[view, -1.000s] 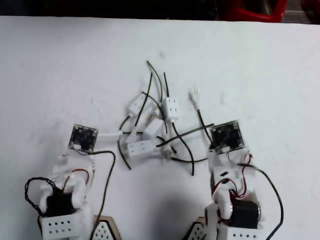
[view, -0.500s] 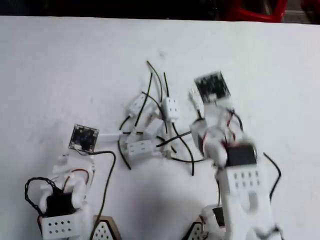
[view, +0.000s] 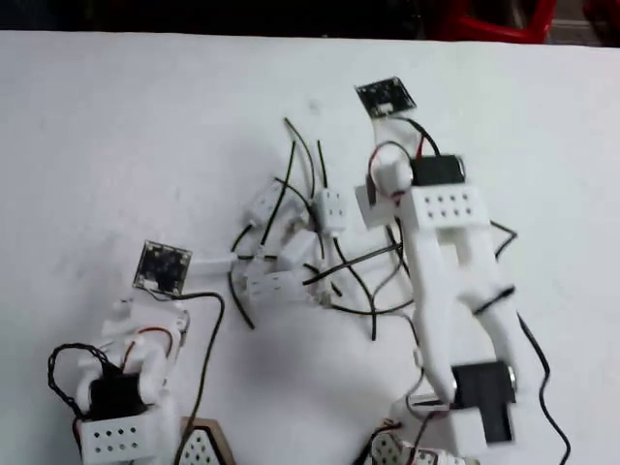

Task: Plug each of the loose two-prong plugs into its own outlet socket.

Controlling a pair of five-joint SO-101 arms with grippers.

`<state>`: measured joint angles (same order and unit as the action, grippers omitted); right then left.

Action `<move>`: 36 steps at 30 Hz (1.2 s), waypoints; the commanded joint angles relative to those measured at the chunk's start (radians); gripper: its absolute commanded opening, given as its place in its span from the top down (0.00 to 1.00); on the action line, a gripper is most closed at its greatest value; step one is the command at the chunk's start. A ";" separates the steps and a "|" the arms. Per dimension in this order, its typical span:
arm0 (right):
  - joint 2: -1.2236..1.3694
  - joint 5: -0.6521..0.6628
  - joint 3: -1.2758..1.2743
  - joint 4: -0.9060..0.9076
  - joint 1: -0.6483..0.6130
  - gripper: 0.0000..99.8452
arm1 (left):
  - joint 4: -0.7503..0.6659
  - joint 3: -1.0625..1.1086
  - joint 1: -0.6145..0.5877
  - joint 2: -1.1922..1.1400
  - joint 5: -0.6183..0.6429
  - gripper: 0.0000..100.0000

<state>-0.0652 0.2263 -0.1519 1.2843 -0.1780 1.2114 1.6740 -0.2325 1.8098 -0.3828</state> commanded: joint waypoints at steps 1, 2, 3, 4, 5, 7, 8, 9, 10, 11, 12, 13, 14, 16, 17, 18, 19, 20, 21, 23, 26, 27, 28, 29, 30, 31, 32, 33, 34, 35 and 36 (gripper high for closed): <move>0.111 -0.002 0.126 -0.024 -0.005 0.85 | -0.012 -0.032 -0.012 0.012 0.002 0.82; 0.154 -0.002 0.152 -0.031 -0.005 0.85 | -0.012 -0.032 -0.012 0.012 0.002 0.82; 0.196 -0.002 0.178 -0.039 -0.005 0.85 | -0.012 -0.032 -0.012 0.012 0.002 0.82; 0.237 -0.002 0.207 -0.045 -0.005 0.85 | -0.012 -0.032 -0.012 0.012 0.002 0.82; 0.275 -0.002 0.239 -0.045 -0.005 0.85 | -0.012 -0.032 -0.012 0.012 0.002 0.82; 0.349 -0.002 0.315 -0.044 -0.008 0.85 | -0.012 -0.032 -0.012 0.012 0.002 0.82; 0.384 -0.002 0.351 -0.044 -0.008 0.85 | -0.012 -0.032 -0.012 0.012 0.002 0.82; 0.418 -0.002 0.390 -0.044 -0.008 0.85 | -0.012 -0.032 -0.012 0.012 0.002 0.82; 0.452 -0.002 0.425 -0.042 -0.008 0.85 | -0.012 -0.032 -0.012 0.012 0.002 0.82; 0.484 -0.002 0.457 -0.041 -0.005 0.85 | -0.012 -0.032 -0.012 0.012 0.002 0.82; 0.516 -0.002 0.489 -0.039 -0.002 0.85 | -0.012 -0.032 -0.012 0.012 0.002 0.82; 0.547 -0.002 0.517 -0.039 0.001 0.85 | -0.012 -0.032 -0.012 0.012 0.002 0.82; 0.576 -0.002 0.540 -0.038 0.007 0.85 | -0.012 -0.032 -0.012 0.012 0.002 0.82; 0.627 -0.002 0.577 -0.038 0.015 0.85 | -0.012 -0.032 -0.012 0.012 0.002 0.82; 0.648 -0.002 0.589 -0.038 0.019 0.85 | -0.012 -0.032 -0.012 0.012 0.002 0.82; 0.667 -0.002 0.598 -0.038 0.021 0.85 | -0.012 -0.031 -0.012 0.012 0.002 0.82; 0.682 -0.002 0.603 -0.038 0.022 0.85 | -0.012 -0.031 -0.012 0.012 0.002 0.82; 0.696 -0.002 0.603 -0.038 0.027 0.85 | -0.012 -0.031 -0.012 0.012 0.002 0.82; 0.708 -0.002 0.605 -0.036 0.031 0.85 | -0.012 -0.031 -0.012 0.012 0.002 0.82; 0.725 -0.002 0.606 -0.036 0.039 0.85 | -0.012 -0.031 -0.012 0.012 0.002 0.82; 0.736 -0.002 0.608 -0.008 0.053 0.85 | -0.012 -0.031 -0.012 0.012 0.002 0.82; 0.736 -0.002 0.608 -0.005 0.056 0.85 | -0.012 -0.031 -0.012 0.012 0.002 0.82; 0.737 -0.002 0.608 -0.002 0.064 0.85 | -0.012 -0.031 -0.012 0.012 0.002 0.82; 0.737 -0.002 0.608 -0.005 0.068 0.85 | -0.012 -0.031 -0.012 0.012 0.002 0.82; 0.737 -0.002 0.608 -0.008 0.073 0.85 | -0.012 -0.031 -0.012 0.012 0.002 0.82; 0.739 -0.002 0.608 -0.010 0.076 0.85 | -0.012 -0.031 -0.012 0.012 0.002 0.82; 0.739 -0.002 0.608 -0.016 0.076 0.85 | -0.012 -0.031 -0.012 0.012 0.002 0.82; 0.739 -0.002 0.608 -0.019 0.077 0.85 | -0.012 -0.031 -0.012 0.012 0.002 0.82; 0.739 -0.002 0.608 -0.022 0.079 0.85 | -0.012 -0.031 -0.012 0.012 0.002 0.82; 0.739 -0.002 0.608 -0.024 0.079 0.85 | -0.012 -0.031 -0.012 0.012 0.002 0.82; 0.739 -0.002 0.608 -0.024 0.079 0.85 | -0.012 -0.031 -0.012 0.012 0.002 0.82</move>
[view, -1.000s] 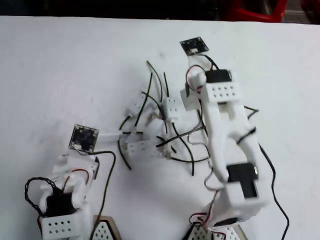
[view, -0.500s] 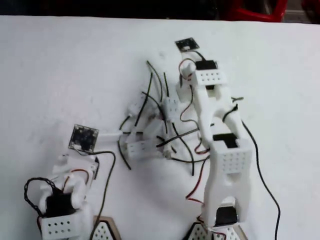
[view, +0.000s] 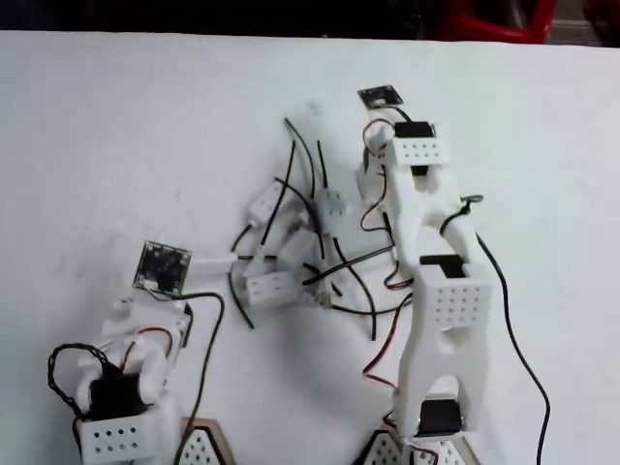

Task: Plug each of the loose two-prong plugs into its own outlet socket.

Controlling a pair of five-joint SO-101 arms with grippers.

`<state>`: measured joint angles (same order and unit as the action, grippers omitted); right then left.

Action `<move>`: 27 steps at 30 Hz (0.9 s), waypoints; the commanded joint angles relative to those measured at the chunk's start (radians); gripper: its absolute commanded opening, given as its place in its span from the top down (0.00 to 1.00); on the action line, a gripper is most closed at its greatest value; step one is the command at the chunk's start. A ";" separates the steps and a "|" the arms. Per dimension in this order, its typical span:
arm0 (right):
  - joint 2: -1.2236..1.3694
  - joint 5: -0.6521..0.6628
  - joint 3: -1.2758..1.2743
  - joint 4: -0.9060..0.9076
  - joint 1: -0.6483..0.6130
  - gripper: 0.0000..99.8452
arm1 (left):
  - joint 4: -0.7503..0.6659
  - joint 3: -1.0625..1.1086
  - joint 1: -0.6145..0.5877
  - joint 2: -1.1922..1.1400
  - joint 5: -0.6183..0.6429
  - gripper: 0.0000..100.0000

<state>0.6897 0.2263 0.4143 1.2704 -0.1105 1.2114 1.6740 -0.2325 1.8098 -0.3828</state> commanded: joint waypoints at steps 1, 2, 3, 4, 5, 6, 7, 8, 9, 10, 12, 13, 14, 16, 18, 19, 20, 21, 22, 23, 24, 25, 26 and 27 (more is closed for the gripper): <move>-0.016 -0.002 0.041 -0.010 0.010 0.85 | -0.012 -0.031 -0.012 0.012 0.002 0.82; -0.015 -0.002 0.041 -0.010 0.007 0.85 | -0.012 -0.031 -0.012 0.012 0.002 0.82; -0.013 -0.002 0.041 -0.010 0.004 0.85 | -0.012 -0.031 -0.012 0.012 0.002 0.82; -0.005 -0.002 0.041 -0.010 0.004 0.85 | -0.012 -0.031 -0.012 0.012 0.002 0.82; 0.004 -0.002 0.051 -0.010 0.002 0.85 | -0.012 -0.031 -0.012 0.012 0.002 0.82; 0.018 -0.002 0.066 -0.007 -0.004 0.85 | -0.012 -0.031 -0.012 0.012 0.002 0.82; 0.033 -0.002 0.083 -0.005 -0.007 0.85 | -0.012 -0.031 -0.012 0.012 0.000 0.82; 0.050 -0.002 0.098 -0.004 -0.010 0.85 | -0.012 -0.031 -0.012 0.012 0.000 0.82; 0.068 -0.002 0.115 -0.004 -0.013 0.85 | -0.012 -0.029 -0.012 0.012 0.000 0.82; 0.084 -0.002 0.132 -0.002 -0.013 0.85 | -0.012 -0.029 -0.012 0.012 0.000 0.82; 0.107 -0.002 0.167 -0.002 -0.012 0.88 | -0.012 -0.029 -0.012 0.012 0.000 0.82; 0.114 0.000 0.187 -0.002 -0.008 0.92 | -0.012 -0.029 -0.012 0.012 0.000 0.82; 0.117 0.000 0.210 -0.002 -0.005 0.96 | -0.012 -0.029 -0.012 0.012 0.000 0.82; 0.116 0.000 0.245 0.021 0.004 0.98 | -0.012 -0.029 -0.012 0.012 0.000 0.82; 0.105 0.000 0.288 0.102 0.008 0.98 | -0.012 -0.029 -0.012 0.012 0.000 0.82; 0.097 0.000 0.310 0.142 0.010 0.99 | -0.012 -0.029 -0.012 0.012 0.000 0.82; 0.090 0.000 0.333 0.180 0.016 0.98 | -0.012 -0.029 -0.012 0.012 0.000 0.82; 0.079 0.000 0.359 0.217 0.019 0.98 | -0.012 -0.029 -0.012 0.012 0.000 0.82; 0.067 0.000 0.384 0.255 0.028 0.98 | -0.012 -0.029 -0.012 0.012 0.000 0.82; 0.056 0.000 0.407 0.294 0.039 0.98 | -0.012 -0.029 -0.012 0.012 0.000 0.82; 0.048 -0.002 0.431 0.320 0.050 0.98 | -0.012 -0.029 -0.012 0.012 0.000 0.82; 0.039 -0.009 0.456 0.346 0.061 0.98 | -0.012 -0.029 -0.012 0.012 0.000 0.82; 0.031 -0.009 0.477 0.367 0.073 0.98 | -0.012 -0.029 -0.012 0.012 0.000 0.82; 0.027 -0.009 0.499 0.390 0.085 0.98 | -0.012 -0.029 -0.012 0.012 0.000 0.82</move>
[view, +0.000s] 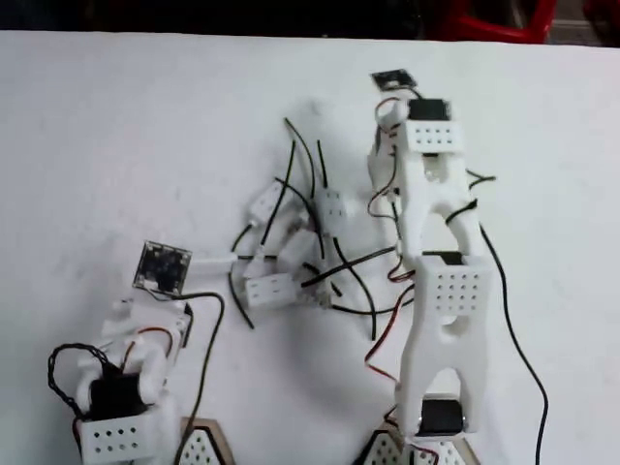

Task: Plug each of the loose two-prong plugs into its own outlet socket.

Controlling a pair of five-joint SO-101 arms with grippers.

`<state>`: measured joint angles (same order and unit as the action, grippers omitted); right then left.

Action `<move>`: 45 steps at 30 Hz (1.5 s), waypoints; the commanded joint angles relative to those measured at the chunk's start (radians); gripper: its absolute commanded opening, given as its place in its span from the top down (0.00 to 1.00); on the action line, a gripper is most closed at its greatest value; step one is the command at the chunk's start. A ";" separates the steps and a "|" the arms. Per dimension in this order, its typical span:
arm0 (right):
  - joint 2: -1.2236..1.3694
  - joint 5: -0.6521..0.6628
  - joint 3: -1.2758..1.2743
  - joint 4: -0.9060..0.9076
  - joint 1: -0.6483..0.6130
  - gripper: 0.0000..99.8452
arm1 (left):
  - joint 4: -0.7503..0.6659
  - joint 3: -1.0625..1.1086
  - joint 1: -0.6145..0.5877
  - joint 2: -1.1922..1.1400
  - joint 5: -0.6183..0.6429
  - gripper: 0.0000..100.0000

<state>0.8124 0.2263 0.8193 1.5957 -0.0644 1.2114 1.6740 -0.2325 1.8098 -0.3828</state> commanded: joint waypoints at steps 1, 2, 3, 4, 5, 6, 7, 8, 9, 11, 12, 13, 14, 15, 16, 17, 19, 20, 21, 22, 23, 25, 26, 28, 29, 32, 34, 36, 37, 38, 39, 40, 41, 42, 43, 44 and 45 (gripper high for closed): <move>-0.101 -0.011 0.114 0.085 0.050 0.98 | -0.012 -0.029 -0.012 0.012 0.000 0.82; -0.104 -0.023 0.133 0.102 0.058 0.98 | -0.012 -0.029 -0.012 0.012 0.000 0.82; -0.107 -0.064 0.149 0.113 0.064 0.98 | -0.012 -0.029 -0.012 0.012 0.000 0.82; -0.107 -0.135 0.163 0.114 0.071 0.98 | -0.012 -0.029 -0.012 0.012 0.000 0.82; -0.107 -0.230 0.173 0.114 0.079 0.98 | -0.012 -0.029 -0.012 0.012 0.000 0.82; -0.107 -0.338 0.183 0.114 0.087 0.98 | -0.012 -0.029 -0.012 0.012 0.000 0.82; -0.107 -0.440 0.193 0.114 0.094 0.98 | -0.012 -0.029 -0.012 0.012 0.000 0.82; -0.107 -0.522 0.204 0.114 0.102 0.98 | -0.012 -0.029 -0.012 0.012 0.000 0.82; -0.107 -0.568 0.213 0.116 0.114 0.98 | -0.012 -0.029 -0.012 0.012 0.000 0.82; -0.107 -0.620 0.218 0.116 0.145 0.98 | -0.012 -0.029 -0.012 0.012 0.000 0.82; -0.107 -0.640 0.218 0.116 0.162 0.98 | -0.012 -0.029 -0.012 0.012 0.000 0.82; -0.107 -0.660 0.218 0.117 0.180 0.98 | -0.012 -0.029 -0.012 0.012 0.000 0.82; -0.107 -0.677 0.213 0.117 0.202 0.98 | -0.012 -0.029 -0.012 0.012 0.000 0.82; -0.107 -0.692 0.210 0.117 0.223 0.98 | -0.012 -0.029 -0.012 0.012 0.000 0.82; -0.107 -0.701 0.207 0.120 0.245 0.98 | -0.012 -0.029 -0.012 0.012 0.000 0.82; -0.107 -0.709 0.207 0.122 0.266 0.98 | -0.012 -0.029 -0.012 0.012 0.000 0.82; -0.107 -0.709 0.207 0.124 0.312 0.98 | -0.012 -0.029 -0.012 0.012 0.000 0.82; -0.107 -0.709 0.206 0.124 0.338 0.98 | -0.012 -0.029 -0.012 0.012 0.000 0.82; -0.107 -0.709 0.206 0.124 0.363 0.98 | -0.012 -0.029 -0.010 0.012 0.000 0.82; -0.107 -0.709 0.206 0.124 0.386 0.98 | -0.012 -0.029 -0.010 0.012 0.000 0.82; -0.107 -0.709 0.206 0.124 0.407 0.98 | -0.012 -0.029 -0.010 0.012 0.000 0.82; -0.107 -0.709 0.196 0.125 0.447 0.98 | -0.012 -0.029 -0.010 0.012 0.000 0.82; -0.110 -0.709 0.176 0.125 0.467 0.98 | -0.012 -0.029 -0.010 0.012 0.000 0.82; -0.136 -0.709 0.109 0.125 0.499 0.98 | -0.012 -0.029 -0.010 0.012 0.000 0.82; -0.157 -0.709 0.058 0.125 0.512 0.98 | -0.012 -0.029 -0.008 0.012 0.000 0.82; -0.257 -0.709 -0.112 0.124 0.536 0.98 | -0.012 -0.029 -0.008 0.012 0.000 0.82; -0.338 -0.707 -0.230 0.124 0.538 0.98 | -0.012 -0.029 -0.007 0.012 0.000 0.82; -0.418 -0.704 -0.342 0.122 0.535 0.98 | -0.012 -0.029 -0.007 0.012 0.000 0.82; -0.456 -0.704 -0.400 0.122 0.535 0.98 | -0.012 -0.029 -0.007 0.012 0.000 0.82; -0.489 -0.704 -0.451 0.119 0.533 0.98 | -0.012 -0.029 -0.008 0.012 0.000 0.82; -0.516 -0.704 -0.494 0.117 0.533 0.98 | -0.012 -0.029 -0.008 0.012 0.000 0.82; -0.541 -0.703 -0.534 0.116 0.533 0.98 | -0.012 -0.029 -0.010 0.012 0.000 0.82; -0.559 -0.703 -0.565 0.114 0.530 0.98 | -0.012 -0.029 -0.010 0.012 0.000 0.82; -0.573 -0.703 -0.592 0.113 0.529 0.98 | -0.012 -0.029 -0.010 0.012 0.000 0.82; -0.581 -0.703 -0.612 0.108 0.529 0.98 | -0.012 -0.029 -0.010 0.012 0.000 0.82; -0.582 -0.701 -0.628 0.101 0.529 0.97 | -0.012 -0.029 -0.010 0.012 0.000 0.82; -0.582 -0.701 -0.641 0.087 0.527 0.96 | -0.012 -0.029 -0.010 0.012 0.000 0.82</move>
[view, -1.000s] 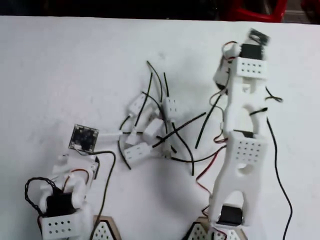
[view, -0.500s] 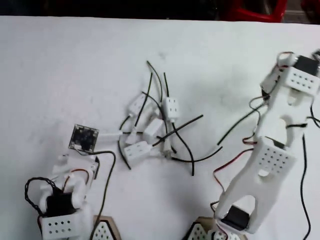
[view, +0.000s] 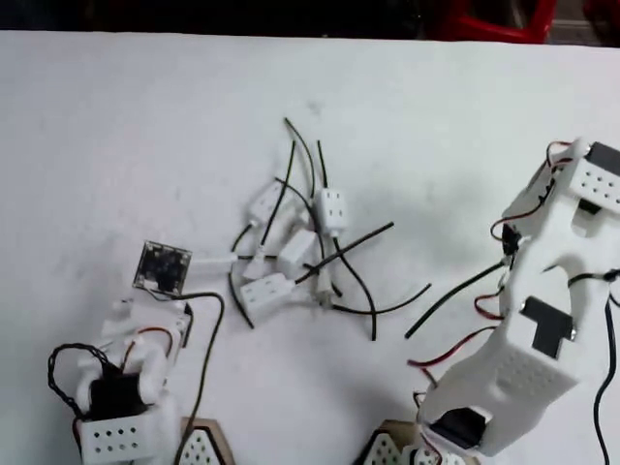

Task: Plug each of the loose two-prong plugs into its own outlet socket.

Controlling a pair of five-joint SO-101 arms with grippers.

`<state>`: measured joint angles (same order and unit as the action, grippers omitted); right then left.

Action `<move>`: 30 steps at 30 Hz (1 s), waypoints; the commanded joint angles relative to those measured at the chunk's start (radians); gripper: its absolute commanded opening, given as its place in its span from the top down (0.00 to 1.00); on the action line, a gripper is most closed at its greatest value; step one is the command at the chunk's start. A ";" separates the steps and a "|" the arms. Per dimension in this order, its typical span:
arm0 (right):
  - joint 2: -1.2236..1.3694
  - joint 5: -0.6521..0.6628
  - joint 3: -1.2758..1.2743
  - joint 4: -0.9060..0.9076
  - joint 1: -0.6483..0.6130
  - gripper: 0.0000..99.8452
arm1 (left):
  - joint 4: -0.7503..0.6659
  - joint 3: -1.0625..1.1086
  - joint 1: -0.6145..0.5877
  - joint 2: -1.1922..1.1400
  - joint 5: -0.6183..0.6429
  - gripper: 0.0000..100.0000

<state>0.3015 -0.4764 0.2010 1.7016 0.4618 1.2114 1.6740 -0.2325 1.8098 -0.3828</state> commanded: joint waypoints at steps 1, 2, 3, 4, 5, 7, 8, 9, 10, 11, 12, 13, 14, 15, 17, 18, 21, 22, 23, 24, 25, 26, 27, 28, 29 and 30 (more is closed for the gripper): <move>-0.071 0.002 -0.034 -0.030 -0.002 0.92 | -0.012 -0.029 -0.010 0.012 0.000 0.82; -0.071 0.002 -0.046 -0.036 -0.005 0.88 | -0.012 -0.029 -0.010 0.012 0.000 0.82; -0.071 0.002 -0.055 -0.038 -0.010 0.84 | -0.012 -0.029 -0.010 0.012 0.000 0.82; -0.077 0.008 -0.060 -0.038 -0.021 0.79 | -0.012 -0.029 -0.010 0.012 0.000 0.82; -0.081 0.031 -0.061 -0.033 -0.033 0.76 | -0.012 -0.029 -0.010 0.012 0.000 0.82; -0.091 0.077 -0.060 -0.016 -0.047 0.75 | -0.012 -0.029 -0.010 0.012 0.000 0.82; -0.101 0.097 -0.060 -0.013 -0.050 0.76 | -0.012 -0.029 -0.010 0.012 0.000 0.82; -0.114 0.117 -0.060 -0.012 -0.054 0.76 | -0.012 -0.029 -0.010 0.012 0.000 0.82; -0.133 0.144 -0.060 -0.012 -0.056 0.77 | -0.012 -0.029 -0.010 0.012 0.000 0.82; -0.151 0.187 -0.060 -0.012 -0.056 0.78 | -0.012 -0.029 -0.010 0.012 0.000 0.82; -0.171 0.250 -0.060 -0.012 -0.054 0.80 | -0.012 -0.029 -0.010 0.012 0.000 0.82; -0.193 0.328 -0.060 -0.012 -0.053 0.81 | -0.012 -0.029 -0.010 0.012 0.000 0.82; -0.213 0.417 -0.060 -0.012 -0.053 0.82 | -0.012 -0.029 -0.010 0.012 0.000 0.82; -0.231 0.519 -0.060 -0.012 -0.051 0.84 | -0.012 -0.029 -0.010 0.012 0.000 0.82; -0.255 0.724 -0.063 -0.012 -0.056 0.87 | -0.012 -0.029 -0.010 0.012 0.000 0.82; -0.263 0.824 -0.064 -0.013 -0.058 0.89 | -0.012 -0.029 -0.010 0.012 0.000 0.82; -0.269 1.091 -0.060 -0.013 -0.073 0.93 | -0.012 -0.029 -0.010 0.012 0.000 0.82; -0.269 1.178 -0.061 -0.012 -0.074 0.94 | -0.012 -0.029 -0.010 0.012 0.000 0.82; -0.269 1.267 -0.066 -0.010 -0.074 0.95 | -0.012 -0.029 -0.010 0.012 0.000 0.82; -0.268 1.361 -0.066 -0.010 -0.074 0.95 | -0.012 -0.029 -0.010 0.012 0.000 0.82; -0.268 1.467 -0.068 -0.010 -0.073 0.96 | -0.012 -0.029 -0.010 0.012 0.000 0.82; -0.266 1.573 -0.074 -0.012 -0.073 0.96 | -0.012 -0.029 -0.010 0.012 0.000 0.82; -0.266 1.676 -0.087 -0.012 -0.074 0.96 | -0.012 -0.029 -0.010 0.012 0.000 0.82; -0.266 1.769 -0.106 -0.012 -0.074 0.96 | -0.012 -0.029 -0.010 0.012 0.000 0.82; -0.268 1.854 -0.126 -0.012 -0.074 0.96 | -0.012 -0.029 -0.010 0.012 0.000 0.82; -0.268 1.935 -0.146 -0.012 -0.074 0.95 | -0.012 -0.029 -0.010 0.012 0.000 0.82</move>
<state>0.0852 1.1715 0.0783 1.6893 0.3974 1.2114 1.6740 -0.2325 1.8098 -0.3828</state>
